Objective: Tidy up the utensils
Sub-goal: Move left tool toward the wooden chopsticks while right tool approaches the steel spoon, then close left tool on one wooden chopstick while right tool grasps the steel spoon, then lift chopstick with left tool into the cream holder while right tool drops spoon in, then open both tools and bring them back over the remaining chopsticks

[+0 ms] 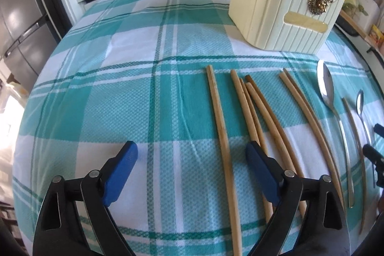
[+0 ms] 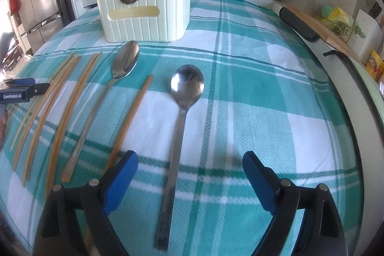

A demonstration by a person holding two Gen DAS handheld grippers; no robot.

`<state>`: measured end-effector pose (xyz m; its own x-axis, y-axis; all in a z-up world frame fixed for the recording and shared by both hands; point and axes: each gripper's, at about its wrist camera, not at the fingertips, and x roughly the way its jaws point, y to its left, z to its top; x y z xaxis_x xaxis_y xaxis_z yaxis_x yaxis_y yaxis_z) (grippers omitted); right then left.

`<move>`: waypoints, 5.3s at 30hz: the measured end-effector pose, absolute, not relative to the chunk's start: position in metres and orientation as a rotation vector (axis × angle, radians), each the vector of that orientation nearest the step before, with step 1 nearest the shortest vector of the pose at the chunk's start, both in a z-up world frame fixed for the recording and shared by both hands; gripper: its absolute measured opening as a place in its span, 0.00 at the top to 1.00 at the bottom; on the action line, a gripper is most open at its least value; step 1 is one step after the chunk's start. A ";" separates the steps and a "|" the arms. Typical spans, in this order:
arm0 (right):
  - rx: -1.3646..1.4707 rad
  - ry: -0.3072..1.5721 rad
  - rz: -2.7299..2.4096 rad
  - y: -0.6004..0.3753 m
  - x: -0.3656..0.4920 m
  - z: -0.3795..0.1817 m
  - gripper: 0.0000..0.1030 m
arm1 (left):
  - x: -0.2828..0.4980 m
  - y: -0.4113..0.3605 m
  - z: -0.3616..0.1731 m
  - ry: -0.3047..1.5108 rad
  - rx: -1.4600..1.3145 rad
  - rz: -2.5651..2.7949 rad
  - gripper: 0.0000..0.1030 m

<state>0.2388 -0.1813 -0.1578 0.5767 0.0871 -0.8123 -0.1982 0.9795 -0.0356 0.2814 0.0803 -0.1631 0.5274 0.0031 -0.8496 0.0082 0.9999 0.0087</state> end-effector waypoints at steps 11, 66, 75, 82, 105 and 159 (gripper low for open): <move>-0.105 0.890 0.134 -0.165 0.292 -0.155 0.66 | 0.296 0.058 -0.157 0.984 0.074 -0.070 0.89; 0.006 0.417 0.362 -0.150 0.320 0.118 0.66 | 0.327 0.068 0.102 0.412 -0.206 -0.304 0.96; 0.026 0.539 0.387 -0.131 0.419 0.068 0.66 | 0.401 0.037 0.060 0.508 -0.160 -0.270 0.96; 0.026 0.782 0.378 -0.124 0.476 0.002 0.66 | 0.442 0.024 -0.010 0.714 -0.169 -0.249 0.96; -0.118 0.710 0.342 -0.151 0.331 0.020 0.22 | 0.266 0.082 -0.023 0.646 0.092 0.051 0.00; -0.163 0.675 0.174 -0.164 0.105 -0.085 0.22 | 0.126 0.070 -0.088 0.719 -0.145 -0.024 0.01</move>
<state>0.1051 -0.1639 -0.0847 0.7672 0.1065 -0.6325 -0.2121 0.9728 -0.0935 0.1264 0.0699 -0.0882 0.7527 -0.0716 -0.6544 -0.0278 0.9897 -0.1403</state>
